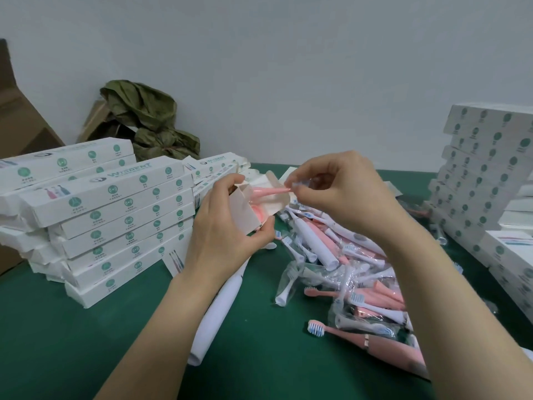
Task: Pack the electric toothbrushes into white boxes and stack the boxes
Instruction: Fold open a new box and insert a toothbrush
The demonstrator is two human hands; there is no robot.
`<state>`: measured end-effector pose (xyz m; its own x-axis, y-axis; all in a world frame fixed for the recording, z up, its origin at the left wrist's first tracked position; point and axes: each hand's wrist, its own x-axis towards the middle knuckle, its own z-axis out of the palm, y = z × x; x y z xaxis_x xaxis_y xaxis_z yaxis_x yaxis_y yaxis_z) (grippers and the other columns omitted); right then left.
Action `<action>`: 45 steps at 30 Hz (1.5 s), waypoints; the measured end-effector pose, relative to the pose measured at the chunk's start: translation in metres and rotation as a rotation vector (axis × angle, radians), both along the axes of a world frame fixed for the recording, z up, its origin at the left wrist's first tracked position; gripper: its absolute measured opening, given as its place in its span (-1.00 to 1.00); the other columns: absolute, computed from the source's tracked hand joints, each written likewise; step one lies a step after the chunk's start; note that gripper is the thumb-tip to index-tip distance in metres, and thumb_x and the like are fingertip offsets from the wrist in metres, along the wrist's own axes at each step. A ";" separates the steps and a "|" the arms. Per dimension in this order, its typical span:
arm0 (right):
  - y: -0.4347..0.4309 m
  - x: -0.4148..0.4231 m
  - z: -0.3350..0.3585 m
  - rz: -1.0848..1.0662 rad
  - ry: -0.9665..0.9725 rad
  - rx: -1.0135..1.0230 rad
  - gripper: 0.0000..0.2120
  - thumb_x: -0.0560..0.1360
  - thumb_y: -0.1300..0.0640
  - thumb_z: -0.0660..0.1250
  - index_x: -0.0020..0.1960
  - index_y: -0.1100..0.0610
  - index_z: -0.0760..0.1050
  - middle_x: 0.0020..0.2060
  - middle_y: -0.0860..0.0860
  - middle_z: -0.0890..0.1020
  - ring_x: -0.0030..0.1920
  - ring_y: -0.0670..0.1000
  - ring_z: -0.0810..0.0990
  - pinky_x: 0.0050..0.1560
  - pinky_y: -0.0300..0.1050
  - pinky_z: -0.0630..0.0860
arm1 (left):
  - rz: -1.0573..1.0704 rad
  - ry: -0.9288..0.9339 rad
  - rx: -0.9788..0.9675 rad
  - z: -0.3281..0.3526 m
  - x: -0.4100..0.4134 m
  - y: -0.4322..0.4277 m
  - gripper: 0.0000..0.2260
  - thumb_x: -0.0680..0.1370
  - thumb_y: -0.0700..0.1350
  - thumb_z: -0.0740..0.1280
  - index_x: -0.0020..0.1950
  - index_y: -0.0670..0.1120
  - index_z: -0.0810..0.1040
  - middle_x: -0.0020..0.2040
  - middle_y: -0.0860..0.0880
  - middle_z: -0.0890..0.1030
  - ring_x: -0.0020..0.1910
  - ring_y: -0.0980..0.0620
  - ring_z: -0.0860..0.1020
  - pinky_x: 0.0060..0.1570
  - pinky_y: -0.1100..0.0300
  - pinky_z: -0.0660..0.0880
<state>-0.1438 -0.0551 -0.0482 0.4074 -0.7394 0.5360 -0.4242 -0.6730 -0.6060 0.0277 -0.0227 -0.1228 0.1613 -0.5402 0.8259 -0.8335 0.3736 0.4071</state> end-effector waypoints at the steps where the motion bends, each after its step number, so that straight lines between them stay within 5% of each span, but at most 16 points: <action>1: 0.002 -0.001 0.002 -0.030 0.042 -0.042 -0.85 0.39 0.28 0.40 -0.21 0.05 0.66 -0.52 -0.14 0.49 -0.43 -0.19 0.42 -0.39 -0.47 0.33 | 0.002 -0.004 -0.004 0.000 0.000 0.001 -0.41 0.29 -0.01 0.46 0.23 -0.21 0.41 0.06 0.02 0.46 0.02 0.10 0.42 0.01 0.41 0.25; 8: 0.019 0.025 0.006 -0.038 0.339 -0.267 -0.74 0.49 0.26 0.26 0.11 0.09 0.61 -0.11 0.00 0.51 -0.16 0.01 0.50 -0.06 -0.12 0.43 | -0.056 -0.020 0.061 0.000 -0.005 -0.001 -0.38 0.25 -0.10 0.55 0.24 -0.16 0.41 0.05 0.11 0.44 0.03 0.09 0.43 -0.04 0.53 0.25; 11: 0.028 0.044 -0.005 -0.024 0.143 -0.157 -0.68 0.51 0.25 0.26 0.25 0.05 0.43 -0.07 -0.01 0.58 -0.06 0.01 0.56 -0.04 -0.15 0.47 | -0.076 0.022 0.069 -0.001 -0.003 0.000 -0.32 0.22 -0.17 0.59 0.27 -0.16 0.39 0.09 0.11 0.44 0.05 0.14 0.41 -0.03 0.65 0.21; 14: 0.029 0.043 -0.008 0.036 -0.193 0.031 -0.75 0.44 0.19 0.41 0.05 0.03 0.42 -0.18 -0.16 0.57 -0.15 -0.17 0.61 -0.08 -0.34 0.51 | -0.032 0.059 0.016 0.000 -0.001 0.000 -0.33 0.23 -0.18 0.60 0.26 -0.17 0.39 0.09 0.08 0.47 0.03 0.04 0.48 -0.06 0.62 0.22; 16: 0.026 0.042 -0.010 0.109 -0.285 0.095 -0.83 0.43 0.19 0.43 -0.04 0.05 0.49 -0.16 -0.15 0.61 -0.14 -0.18 0.64 -0.02 -0.24 0.56 | -0.008 0.089 -0.006 0.002 -0.002 0.001 -0.36 0.26 -0.15 0.58 0.26 -0.15 0.39 0.09 0.08 0.48 0.00 0.01 0.48 -0.13 0.52 0.27; 23: 0.017 0.049 -0.024 -0.076 -0.212 -0.221 -0.96 0.42 0.28 0.40 -0.15 0.16 0.60 -0.25 -0.01 0.64 -0.23 -0.08 0.53 -0.16 -0.25 0.44 | -0.012 0.122 -0.036 0.003 -0.005 0.001 -0.39 0.26 -0.03 0.52 0.24 -0.12 0.40 0.05 0.06 0.50 0.01 -0.07 0.54 -0.09 0.29 0.37; 30: 0.015 0.052 -0.032 0.031 0.129 -0.297 -0.72 0.48 0.28 0.21 0.03 0.08 0.65 0.02 0.08 0.47 0.03 0.07 0.36 -0.05 -0.11 0.36 | -0.064 0.195 0.018 0.002 -0.005 0.004 -0.42 0.25 0.04 0.34 0.25 -0.06 0.40 0.07 0.11 0.48 -0.01 0.21 0.40 -0.07 0.62 0.25; 33: 0.012 0.044 -0.025 -0.066 -0.063 -0.224 -0.75 0.43 0.21 0.37 0.10 0.04 0.59 -0.01 -0.04 0.47 0.05 -0.03 0.39 0.02 -0.32 0.32 | -0.055 0.220 -0.075 0.003 -0.007 0.004 -0.43 0.27 0.15 0.34 0.23 -0.04 0.41 0.04 0.18 0.49 0.00 0.14 0.48 -0.05 0.46 0.37; 36: 0.008 0.036 -0.020 -0.091 -0.209 0.056 -0.52 0.35 0.04 0.49 0.22 0.02 0.44 -0.02 -0.08 0.54 -0.01 -0.08 0.51 0.03 -0.23 0.45 | -0.107 0.291 -0.166 0.004 -0.007 0.005 -0.49 0.28 0.13 0.41 0.18 0.05 0.40 0.00 0.27 0.49 -0.06 0.16 0.52 -0.06 0.25 0.50; 38: 0.007 0.034 -0.017 0.042 -0.285 0.308 -0.70 0.39 0.08 0.47 0.10 0.09 0.56 -0.15 0.05 0.65 -0.15 0.03 0.62 0.02 0.01 0.57 | -0.188 0.332 -0.166 0.004 -0.005 0.004 -0.47 0.27 0.13 0.46 0.18 0.16 0.36 0.02 0.26 0.51 -0.02 0.12 0.55 -0.03 0.11 0.54; 40: 0.009 0.034 -0.015 0.111 -0.298 0.328 -0.93 0.43 0.20 0.39 -0.16 0.18 0.64 -0.27 0.24 0.64 -0.31 0.11 0.56 -0.10 0.13 0.56 | -0.288 0.327 -0.096 0.002 -0.001 0.003 -0.31 0.23 0.12 0.54 0.28 0.18 0.32 0.11 0.20 0.49 0.13 0.04 0.53 0.07 0.07 0.53; 43: 0.009 0.035 -0.017 0.078 -0.280 0.217 -0.87 0.42 0.24 0.33 -0.25 0.23 0.62 -0.32 0.30 0.57 -0.36 0.03 0.39 -0.27 -0.06 0.37 | -0.346 0.283 0.061 -0.002 0.005 -0.001 0.03 0.14 0.05 0.63 0.43 0.32 0.08 0.30 0.26 0.38 0.36 0.16 0.36 0.25 0.22 0.41; 45: 0.011 0.035 -0.016 0.110 -0.312 0.224 -0.86 0.42 0.25 0.33 -0.27 0.22 0.63 -0.32 0.30 0.57 -0.36 0.03 0.39 -0.28 -0.06 0.35 | -0.352 0.292 0.036 0.000 0.005 -0.001 0.01 0.18 0.00 0.62 0.43 0.36 0.07 0.32 0.07 0.42 0.35 0.03 0.41 0.26 0.03 0.45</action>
<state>-0.1085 -0.0443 -0.0637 0.3339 -0.8129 0.4772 -0.1287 -0.5408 -0.8313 0.0328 -0.0232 -0.1230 0.1861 -0.6315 0.7527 -0.5067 0.5947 0.6242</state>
